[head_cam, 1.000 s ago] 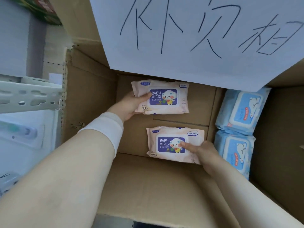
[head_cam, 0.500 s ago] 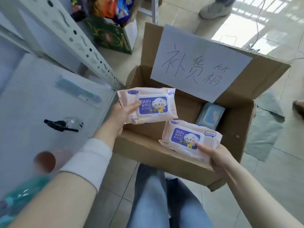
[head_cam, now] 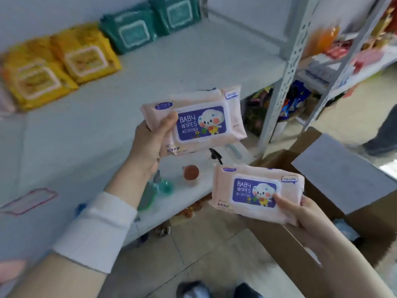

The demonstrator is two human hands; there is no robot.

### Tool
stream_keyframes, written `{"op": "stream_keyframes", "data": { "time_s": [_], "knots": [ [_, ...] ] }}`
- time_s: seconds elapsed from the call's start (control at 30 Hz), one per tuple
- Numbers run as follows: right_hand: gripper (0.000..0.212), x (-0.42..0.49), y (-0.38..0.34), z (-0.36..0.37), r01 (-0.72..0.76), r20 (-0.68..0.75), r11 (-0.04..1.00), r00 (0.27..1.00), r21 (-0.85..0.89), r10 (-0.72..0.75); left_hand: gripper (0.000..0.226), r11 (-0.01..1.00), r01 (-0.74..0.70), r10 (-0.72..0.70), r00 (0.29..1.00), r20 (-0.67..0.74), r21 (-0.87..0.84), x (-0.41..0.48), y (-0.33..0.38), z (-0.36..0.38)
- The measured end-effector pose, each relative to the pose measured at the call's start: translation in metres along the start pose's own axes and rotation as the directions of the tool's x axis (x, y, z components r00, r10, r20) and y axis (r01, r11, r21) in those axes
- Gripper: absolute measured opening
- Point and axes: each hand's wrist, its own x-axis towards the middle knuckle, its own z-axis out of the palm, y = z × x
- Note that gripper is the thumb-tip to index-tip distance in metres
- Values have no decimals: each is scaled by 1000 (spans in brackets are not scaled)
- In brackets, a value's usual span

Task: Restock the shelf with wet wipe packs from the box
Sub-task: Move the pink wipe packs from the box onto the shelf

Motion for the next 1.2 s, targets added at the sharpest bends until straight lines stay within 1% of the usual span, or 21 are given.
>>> {"op": "stream_keyframes", "data": {
  "time_s": [0.07, 0.1, 0.17, 0.2, 0.23, 0.27, 0.3, 0.37, 0.4, 0.43, 0.5, 0.57, 0.67, 0.73, 0.8, 0.83, 0.93, 1.0, 1.03, 1.13, 1.2],
  "knots": [
    [62, -8, -20, 51, 51, 71, 998, 996, -44, -48, 27, 997, -67, 62, 993, -99, -44, -15, 34, -45],
    [63, -10, -26, 78, 71, 119, 996, 991, -61, -64, 22, 994, -92, 84, 986, -141, -54, -23, 49, -70],
    [86, -11, -29, 136, 108, 212, 987, 974, -119, -81, 12, 990, -123, 108, 972, -209, -62, -41, 73, -129],
    [98, -12, -28, 168, 126, 249, 981, 965, -148, -86, 11, 989, -136, 117, 960, -253, -57, -50, 84, -160],
    [104, -11, -24, 197, 152, 286, 976, 953, -159, -102, 11, 988, -147, 126, 945, -300, -48, -59, 93, -191],
    [103, -9, -20, 227, 175, 311, 970, 943, -168, -117, 11, 987, -158, 136, 929, -345, -34, -68, 101, -224],
    [94, -6, -14, 256, 195, 349, 965, 929, -174, -125, 11, 986, -165, 147, 910, -388, -15, -78, 106, -257],
    [59, -3, -4, 315, 193, 423, 969, 899, -155, -111, 11, 986, -167, 160, 875, -457, 26, -95, 114, -321],
    [49, -2, 1, 342, 185, 432, 970, 896, -155, -101, 13, 986, -161, 161, 864, -478, 42, -101, 117, -351],
    [54, 3, 7, 366, 188, 444, 969, 890, -163, -99, 14, 987, -153, 159, 856, -491, 52, -105, 117, -379],
    [76, 14, 19, 406, 212, 458, 953, 884, -215, -93, 16, 990, -131, 143, 841, -522, 61, -108, 111, -427],
    [80, 24, 22, 440, 234, 493, 945, 865, -227, -96, 17, 993, -96, 120, 819, -560, 72, -105, 107, -466],
    [79, 44, 16, 489, 243, 527, 935, 846, -260, -73, 19, 992, -69, 116, 805, -582, 103, -93, 107, -516],
    [85, 65, 11, 516, 273, 557, 926, 826, -262, -86, 20, 990, -64, 127, 804, -581, 127, -80, 112, -545],
    [95, 88, 5, 543, 298, 566, 914, 819, -275, -96, 18, 987, -61, 138, 797, -588, 149, -63, 119, -571],
    [96, 100, 3, 557, 302, 569, 910, 817, -286, -93, 17, 985, -59, 144, 793, -592, 161, -54, 122, -583],
    [94, 131, 2, 595, 313, 572, 899, 815, -306, -90, 19, 984, -8, 113, 802, -587, 179, -26, 124, -614],
    [93, 151, 3, 618, 362, 571, 879, 811, -311, -132, 20, 978, 55, 77, 801, -594, 201, -7, 119, -630],
    [86, 157, 4, 628, 401, 551, 851, 818, -340, -165, 20, 973, 85, 63, 793, -606, 213, 3, 116, -635],
    [40, 176, 8, 649, 521, 430, 692, 843, -500, -324, 17, 953, 135, 86, 739, -668, 272, 24, 104, -646],
    [36, 185, 12, 655, 539, 337, 577, 839, -614, -427, 20, 939, 132, 138, 700, -701, 317, 31, 100, -646]
  ]
}}
